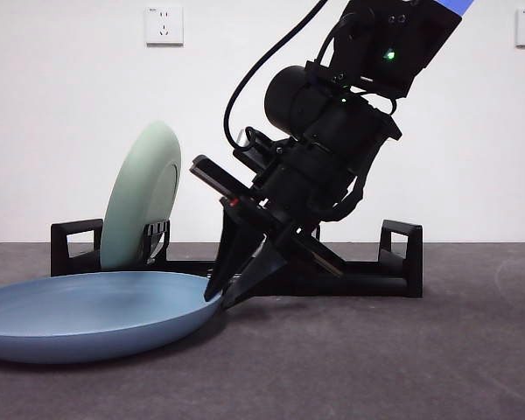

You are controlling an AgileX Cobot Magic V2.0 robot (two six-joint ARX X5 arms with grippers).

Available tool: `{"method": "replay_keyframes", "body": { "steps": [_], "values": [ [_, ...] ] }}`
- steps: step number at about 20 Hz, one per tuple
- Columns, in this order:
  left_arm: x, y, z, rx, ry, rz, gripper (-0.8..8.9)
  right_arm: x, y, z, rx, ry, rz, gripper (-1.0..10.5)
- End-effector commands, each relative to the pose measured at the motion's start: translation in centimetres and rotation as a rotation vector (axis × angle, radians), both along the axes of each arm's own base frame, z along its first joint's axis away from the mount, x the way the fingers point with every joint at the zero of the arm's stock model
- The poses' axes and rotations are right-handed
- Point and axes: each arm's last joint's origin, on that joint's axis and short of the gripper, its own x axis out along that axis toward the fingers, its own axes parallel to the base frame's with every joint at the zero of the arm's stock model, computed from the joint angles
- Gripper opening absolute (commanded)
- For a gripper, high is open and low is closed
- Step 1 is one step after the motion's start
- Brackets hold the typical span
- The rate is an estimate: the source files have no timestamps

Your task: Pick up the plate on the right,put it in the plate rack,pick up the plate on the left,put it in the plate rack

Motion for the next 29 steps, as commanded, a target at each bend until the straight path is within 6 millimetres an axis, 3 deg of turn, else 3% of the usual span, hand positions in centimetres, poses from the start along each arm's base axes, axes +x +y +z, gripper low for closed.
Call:
{"method": "replay_keyframes", "body": {
  "steps": [1,6,9,15,20,24,29],
  "values": [
    [0.3,-0.2,-0.3,0.017,0.015,-0.006,3.76,0.0,0.1,-0.7,-0.016,0.019,-0.019,-0.1],
    [0.5,-0.3,-0.5,0.022,0.03,-0.008,3.76,0.0,0.0,-0.8,-0.07,-0.007,-0.047,-0.1],
    [0.5,-0.3,-0.5,0.018,0.032,-0.02,3.75,-0.2,-0.2,0.1,-0.067,-0.014,-0.043,-0.1],
    [-0.1,-1.8,-0.7,0.019,0.043,-0.216,3.73,-1.8,-2.2,6.5,-0.075,-0.159,-0.064,-0.1],
    [-1.4,-5.6,-1.4,0.151,0.031,-0.456,3.1,-1.4,-6.3,10.8,-0.036,-0.257,-0.18,-0.1],
    [-2.3,-9.7,-3.3,0.387,0.041,-0.484,3.1,-0.3,-9.4,11.6,-0.086,-0.222,-0.242,-0.1],
    [-2.9,-15.5,-7.3,0.713,0.043,-0.525,3.1,0.2,-10.8,12.9,-0.113,-0.214,-0.259,-0.1]
  ]
}}
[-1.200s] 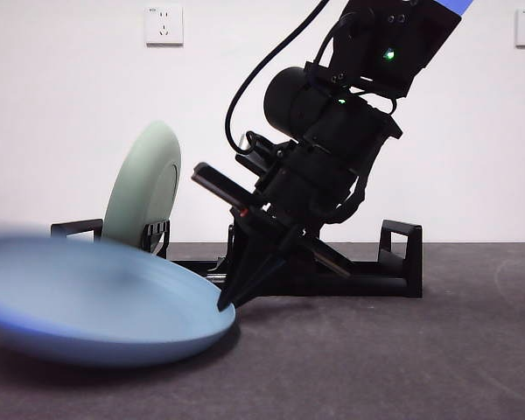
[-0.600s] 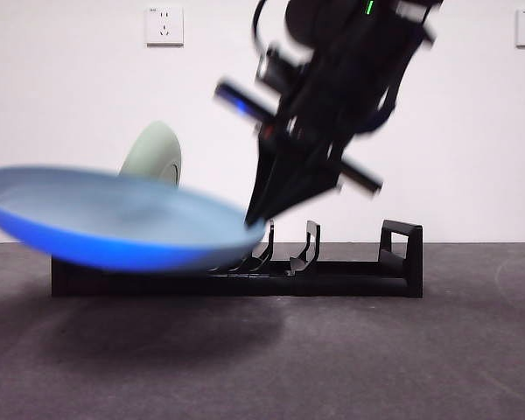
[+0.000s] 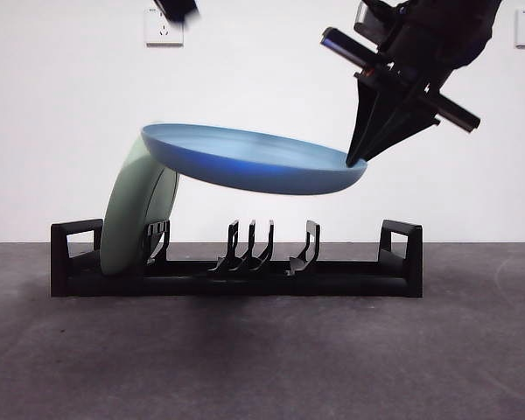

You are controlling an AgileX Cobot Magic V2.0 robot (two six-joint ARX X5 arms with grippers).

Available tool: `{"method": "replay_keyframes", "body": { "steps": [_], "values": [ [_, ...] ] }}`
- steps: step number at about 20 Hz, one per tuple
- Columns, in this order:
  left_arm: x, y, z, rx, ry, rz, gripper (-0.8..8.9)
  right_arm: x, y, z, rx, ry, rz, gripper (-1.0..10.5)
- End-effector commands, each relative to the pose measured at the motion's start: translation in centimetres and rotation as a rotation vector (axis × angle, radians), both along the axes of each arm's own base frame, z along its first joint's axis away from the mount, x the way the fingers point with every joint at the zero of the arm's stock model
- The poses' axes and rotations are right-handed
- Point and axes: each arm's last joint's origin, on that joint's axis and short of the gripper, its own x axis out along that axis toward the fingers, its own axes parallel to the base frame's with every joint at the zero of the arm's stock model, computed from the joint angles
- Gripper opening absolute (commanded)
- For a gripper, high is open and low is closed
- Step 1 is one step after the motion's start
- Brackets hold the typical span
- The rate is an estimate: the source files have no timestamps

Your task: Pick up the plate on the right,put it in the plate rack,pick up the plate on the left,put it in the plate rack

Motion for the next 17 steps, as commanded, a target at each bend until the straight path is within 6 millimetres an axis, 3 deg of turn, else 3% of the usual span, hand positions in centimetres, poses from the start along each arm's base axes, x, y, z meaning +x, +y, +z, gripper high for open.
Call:
{"method": "replay_keyframes", "body": {
  "steps": [1,6,13,14,17],
  "values": [
    [0.2,-2.3,-2.2,0.142,-0.032,-0.029,3.11,0.1,-0.2,0.8,-0.009,-0.004,0.026,-0.1],
    [2.0,-5.2,-5.0,0.203,-0.028,-0.025,3.11,-0.2,-0.4,1.8,0.014,0.008,0.059,-0.1],
    [4.7,-4.8,-5.8,0.161,0.043,-0.006,3.09,-0.5,-1.0,2.1,0.003,0.013,0.06,-0.1],
    [4.8,-4.7,-5.8,0.154,0.054,-0.008,2.88,-0.5,-1.0,2.1,0.003,0.012,0.06,-0.1],
    [5.0,-4.6,-5.9,0.137,0.098,-0.035,1.02,-0.5,-1.7,2.4,0.004,0.002,0.044,-0.1]
  ]
}}
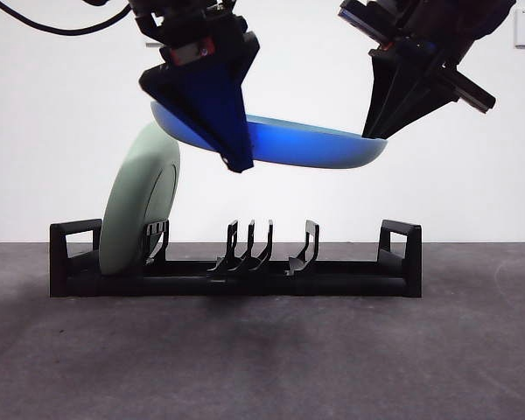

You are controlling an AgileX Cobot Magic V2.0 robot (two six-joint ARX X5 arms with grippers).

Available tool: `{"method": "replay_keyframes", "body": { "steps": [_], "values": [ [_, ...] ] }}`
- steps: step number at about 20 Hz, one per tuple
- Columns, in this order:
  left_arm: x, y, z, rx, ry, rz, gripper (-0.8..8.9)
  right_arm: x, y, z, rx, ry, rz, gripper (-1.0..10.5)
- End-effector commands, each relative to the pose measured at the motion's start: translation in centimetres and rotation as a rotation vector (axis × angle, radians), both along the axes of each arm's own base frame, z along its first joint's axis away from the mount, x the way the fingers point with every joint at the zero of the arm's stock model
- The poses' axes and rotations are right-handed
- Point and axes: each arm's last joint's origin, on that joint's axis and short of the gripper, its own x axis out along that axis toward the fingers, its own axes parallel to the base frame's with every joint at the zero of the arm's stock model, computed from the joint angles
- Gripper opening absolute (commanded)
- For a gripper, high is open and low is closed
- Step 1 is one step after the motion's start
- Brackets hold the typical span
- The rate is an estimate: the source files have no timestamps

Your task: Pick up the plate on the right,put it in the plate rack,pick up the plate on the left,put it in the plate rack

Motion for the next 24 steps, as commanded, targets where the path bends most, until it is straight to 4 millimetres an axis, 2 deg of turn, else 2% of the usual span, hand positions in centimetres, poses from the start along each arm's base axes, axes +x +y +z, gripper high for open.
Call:
{"method": "replay_keyframes", "body": {
  "steps": [1,3,11,12,13,14,15,19,22,24],
  "values": [
    [0.0,-0.1,-0.5,0.004,0.032,-0.025,0.46,-0.2,-0.4,0.7,0.009,-0.03,0.003,-0.1],
    [0.1,-0.2,-0.7,0.012,0.035,-0.028,-0.11,-0.2,-0.6,1.0,0.012,-0.039,-0.005,-0.1],
    [0.3,-0.6,-0.8,-0.009,0.025,-0.027,-0.09,-1.0,-2.1,2.8,0.031,-0.098,-0.04,0.0],
    [0.4,-0.7,-0.7,-0.027,0.022,-0.023,-0.09,-1.3,-2.4,3.2,0.034,-0.115,-0.051,0.3],
    [0.4,-0.8,-0.6,-0.056,0.029,-0.026,-0.09,-1.6,-2.9,3.8,0.039,-0.136,-0.065,1.1],
    [0.4,-1.1,-0.5,-0.1,0.044,-0.029,-0.09,-2.0,-3.4,4.5,0.048,-0.167,-0.078,2.1],
    [0.5,-1.2,-0.3,-0.141,0.055,-0.027,-0.09,-2.3,-3.8,5.2,0.056,-0.198,-0.088,2.5],
    [1.8,-1.7,0.7,-0.38,0.074,0.074,-0.09,-4.5,-5.6,8.8,0.093,-0.404,-0.153,2.5],
    [4.1,-1.1,2.0,-0.645,0.158,0.122,-0.09,-6.5,-6.7,11.1,0.063,-0.555,-0.243,2.5],
    [5.9,-0.2,2.8,-0.8,0.2,0.145,-0.09,-7.5,-7.0,11.9,0.053,-0.601,-0.274,2.5]
  ]
}}
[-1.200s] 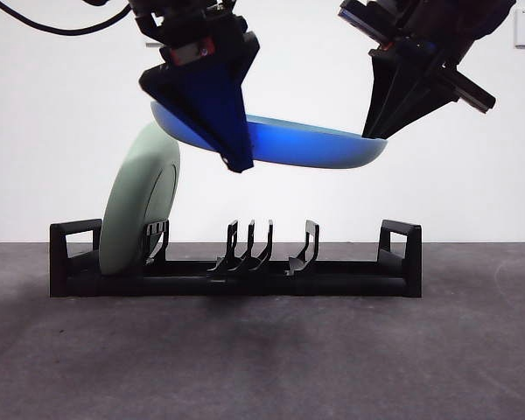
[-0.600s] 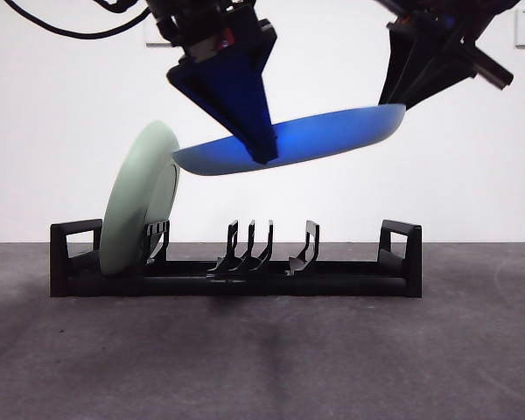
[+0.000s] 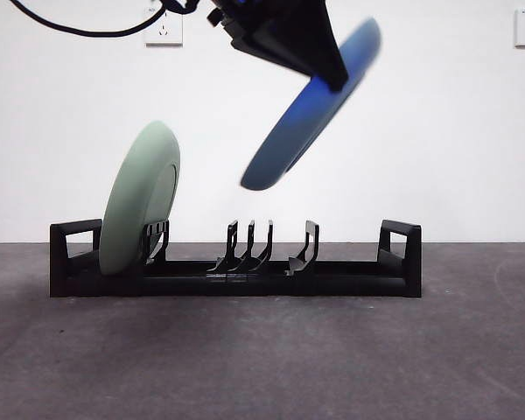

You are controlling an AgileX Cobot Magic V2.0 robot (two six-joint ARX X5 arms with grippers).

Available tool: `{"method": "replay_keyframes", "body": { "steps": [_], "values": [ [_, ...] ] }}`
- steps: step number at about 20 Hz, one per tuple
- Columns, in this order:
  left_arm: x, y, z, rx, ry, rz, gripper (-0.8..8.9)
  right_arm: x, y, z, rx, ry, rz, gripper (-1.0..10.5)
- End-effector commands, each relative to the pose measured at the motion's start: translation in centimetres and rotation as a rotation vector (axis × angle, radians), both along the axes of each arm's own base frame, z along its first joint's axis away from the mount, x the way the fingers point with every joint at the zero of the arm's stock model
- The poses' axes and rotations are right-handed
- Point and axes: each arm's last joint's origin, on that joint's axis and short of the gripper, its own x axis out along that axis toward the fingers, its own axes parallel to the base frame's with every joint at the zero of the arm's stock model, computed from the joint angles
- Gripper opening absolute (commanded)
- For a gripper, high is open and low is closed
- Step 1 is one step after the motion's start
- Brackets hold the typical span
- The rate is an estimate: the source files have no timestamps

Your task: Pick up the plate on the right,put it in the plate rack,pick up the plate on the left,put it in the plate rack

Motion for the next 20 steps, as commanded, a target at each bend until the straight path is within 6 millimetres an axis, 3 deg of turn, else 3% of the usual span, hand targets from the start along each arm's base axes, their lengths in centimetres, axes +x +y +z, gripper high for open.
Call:
{"method": "replay_keyframes", "body": {
  "steps": [1,4,8,13,20],
  "values": [
    [1.9,0.9,0.7,-0.196,0.088,0.049,-0.09,-0.5,-0.2,0.5,-0.006,-0.031,-0.027,2.5],
    [4.5,2.6,2.2,-0.448,0.143,0.055,-0.09,-0.8,-0.4,0.7,-0.004,-0.043,-0.032,2.5],
    [6.6,3.5,2.2,-0.582,0.184,0.065,-0.09,-0.8,-0.4,0.7,-0.003,-0.043,-0.032,2.5],
    [9.3,3.5,-0.1,-0.649,0.272,0.084,-0.09,-0.8,-0.4,0.7,-0.003,-0.045,-0.033,2.5],
    [11.1,3.0,-3.8,-0.591,0.336,0.129,-0.09,-0.7,-0.4,0.7,-0.003,-0.047,-0.033,2.5]
  ]
}}
